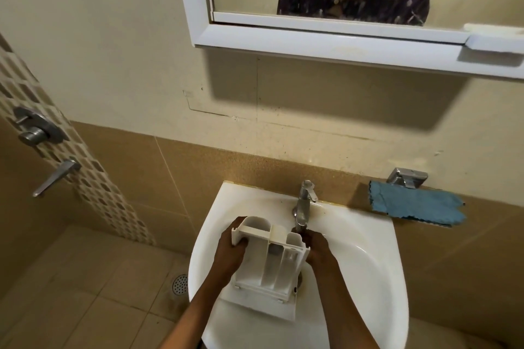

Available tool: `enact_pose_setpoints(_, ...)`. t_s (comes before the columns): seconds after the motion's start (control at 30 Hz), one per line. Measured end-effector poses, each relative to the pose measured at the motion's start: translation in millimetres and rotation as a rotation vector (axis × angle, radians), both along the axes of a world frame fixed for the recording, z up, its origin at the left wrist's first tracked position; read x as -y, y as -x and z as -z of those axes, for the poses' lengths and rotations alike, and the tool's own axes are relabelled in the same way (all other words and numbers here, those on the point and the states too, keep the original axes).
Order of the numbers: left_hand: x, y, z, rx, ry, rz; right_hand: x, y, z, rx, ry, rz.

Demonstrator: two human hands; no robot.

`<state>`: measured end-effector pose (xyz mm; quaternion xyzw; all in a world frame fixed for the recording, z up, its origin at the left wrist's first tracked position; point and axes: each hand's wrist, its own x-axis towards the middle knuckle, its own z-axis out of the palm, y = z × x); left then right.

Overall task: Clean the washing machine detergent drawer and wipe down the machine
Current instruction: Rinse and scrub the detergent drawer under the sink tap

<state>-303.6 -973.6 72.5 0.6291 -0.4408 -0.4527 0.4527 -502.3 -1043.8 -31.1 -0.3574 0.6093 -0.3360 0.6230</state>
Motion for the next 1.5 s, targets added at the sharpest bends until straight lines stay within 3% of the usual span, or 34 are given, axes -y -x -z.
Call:
enact_pose_setpoints(0.2, 2.0, 6.2, 4.4, 0.016, 0.0, 0.042, -6.9, 25.5, -37.6, 0.827, -0.219, 0.389)
enact_pose_setpoints(0.33, 3.7, 12.0, 6.5, 0.057, -0.008, 0.094, -6.6, 31.7, -104.3, 0.957, -0.087, 0.274)
enact_pose_setpoints(0.43, 4.8, 17.7, 9.2, 0.103, -0.002, 0.144, 5.2, 20.8, -155.1, 0.752, -0.126, 0.15)
enact_pose_setpoints(0.53, 3.9, 21.1, 8.7, 0.121, -0.007, 0.158, 11.4, -2.7, -183.4, 0.244, -0.107, -0.228)
enact_pose_setpoints(0.63, 3.1, 21.7, 8.0, 0.119, -0.01, 0.156, 9.2, -20.9, -191.9, -0.137, -0.049, -0.522)
enact_pose_setpoints(0.77, 1.3, 22.2, 7.5, 0.122, 0.01, 0.158, 12.4, -32.2, -188.5, -0.48, 0.197, -0.487)
enact_pose_setpoints(0.87, 0.8, 22.1, 3.5, 0.126, 0.026, 0.156, 7.5, -45.2, -174.4, -0.76, 0.306, -0.603)
enact_pose_setpoints(1.07, 6.2, 17.9, 10.4, 0.191, 0.052, 0.186, 1.9, -61.3, -155.1, -0.897, 0.422, -0.615)
enact_pose_setpoints(1.27, 5.9, 17.5, 16.4, 0.205, 0.054, 0.188, 4.8, -55.9, -157.7, -0.922, 0.396, -0.817)
enact_pose_setpoints(1.4, 5.0, 15.5, 13.5, 0.233, 0.071, 0.206, 5.0, -63.5, -150.9, -0.963, 0.41, -0.641)
enact_pose_setpoints(1.5, 5.2, 16.9, 9.6, 0.213, 0.042, 0.203, 4.8, -63.6, -151.3, -0.95, 0.412, -0.692)
